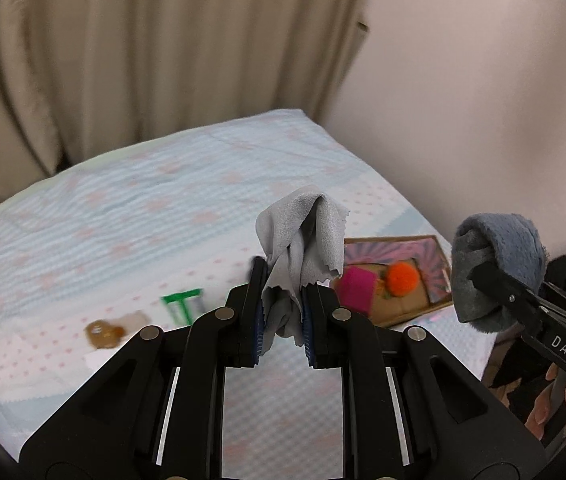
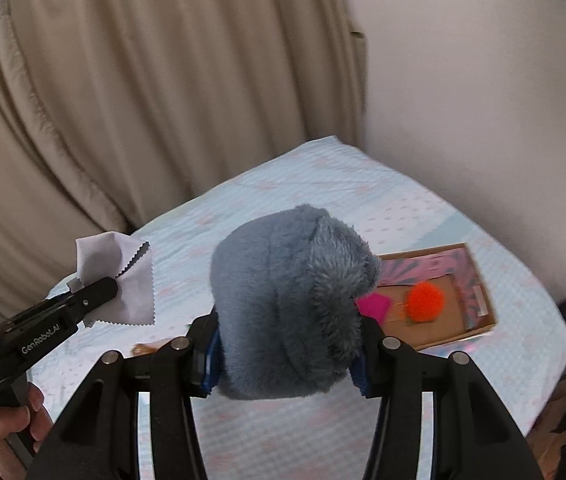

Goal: Organize soft objects
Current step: 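Lift the grey cloth and grey sock and carry them over the box, then release the grey cloth and grey sock into the box from both tools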

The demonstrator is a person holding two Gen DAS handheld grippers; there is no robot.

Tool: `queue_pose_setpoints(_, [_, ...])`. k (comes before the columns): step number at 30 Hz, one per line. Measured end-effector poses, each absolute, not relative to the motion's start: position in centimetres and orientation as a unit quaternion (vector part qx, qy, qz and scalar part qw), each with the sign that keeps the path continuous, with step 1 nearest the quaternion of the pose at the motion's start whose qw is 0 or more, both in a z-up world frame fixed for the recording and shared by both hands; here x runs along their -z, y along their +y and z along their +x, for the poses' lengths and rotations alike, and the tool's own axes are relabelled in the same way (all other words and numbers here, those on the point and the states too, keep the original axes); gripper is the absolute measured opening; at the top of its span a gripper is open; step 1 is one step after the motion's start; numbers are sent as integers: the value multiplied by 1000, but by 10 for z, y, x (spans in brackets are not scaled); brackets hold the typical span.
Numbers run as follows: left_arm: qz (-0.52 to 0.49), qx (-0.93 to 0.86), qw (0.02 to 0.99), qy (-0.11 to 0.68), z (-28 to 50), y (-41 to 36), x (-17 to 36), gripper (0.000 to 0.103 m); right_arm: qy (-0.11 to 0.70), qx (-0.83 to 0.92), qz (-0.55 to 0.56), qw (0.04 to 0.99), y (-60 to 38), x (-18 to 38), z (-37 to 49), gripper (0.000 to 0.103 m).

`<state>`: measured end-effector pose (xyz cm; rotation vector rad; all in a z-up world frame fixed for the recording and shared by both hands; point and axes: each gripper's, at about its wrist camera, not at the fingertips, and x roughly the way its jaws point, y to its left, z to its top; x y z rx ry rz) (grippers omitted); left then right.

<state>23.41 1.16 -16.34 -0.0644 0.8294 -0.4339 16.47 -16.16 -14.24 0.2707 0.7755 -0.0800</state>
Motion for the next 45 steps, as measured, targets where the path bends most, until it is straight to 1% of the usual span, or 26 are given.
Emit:
queue_pose_setpoints(9, [-10, 232, 863, 449, 252, -105, 202, 13, 417, 76, 139, 895, -271, 168, 170, 46])
queue_pose_setpoints(18, [6, 223, 831, 509, 279, -211, 268, 13, 475, 66, 146, 865, -359, 226, 203, 46])
queue_pose_setpoints(23, [14, 208, 815, 541, 293, -249, 303, 13, 511, 43, 138, 847, -388, 265, 233, 46])
queue_pose_setpoints(29, [42, 191, 796, 573, 302, -280, 345, 13, 541, 23, 132, 830, -413, 300, 265, 47])
queue_pose_setpoints(33, [57, 183, 792, 579, 302, -291, 357, 14, 556, 11, 139, 820, -420, 315, 277, 48])
queue_pose_setpoints(35, [79, 179, 791, 579, 300, -296, 358, 14, 557, 5, 145, 818, -423, 322, 281, 56])
queue_pose_setpoints(36, [95, 173, 790, 580, 300, -297, 359, 15, 556, 1, 151, 817, -422, 324, 284, 65])
queue_pose_setpoints(37, [111, 166, 785, 587, 299, -299, 362, 18, 552, -5, 158, 819, -423, 325, 286, 82])
queue_pose_setpoints(39, [124, 161, 768, 608, 299, -298, 373, 40, 547, -10, 164, 821, -424, 327, 288, 101])
queue_pose_setpoints(40, [122, 163, 766, 610, 298, -296, 376, 80, 546, -11, 164, 822, -424, 328, 289, 102])
queue_pose_setpoints(41, [118, 165, 767, 609, 298, -294, 377, 101, 544, -13, 165, 822, -423, 328, 289, 102])
queue_pose_setpoints(42, [109, 166, 772, 604, 296, -290, 376, 103, 544, -13, 166, 822, -423, 329, 290, 102])
queue_pose_setpoints(45, [97, 163, 774, 604, 297, -284, 372, 103, 544, -17, 166, 822, -422, 328, 288, 102])
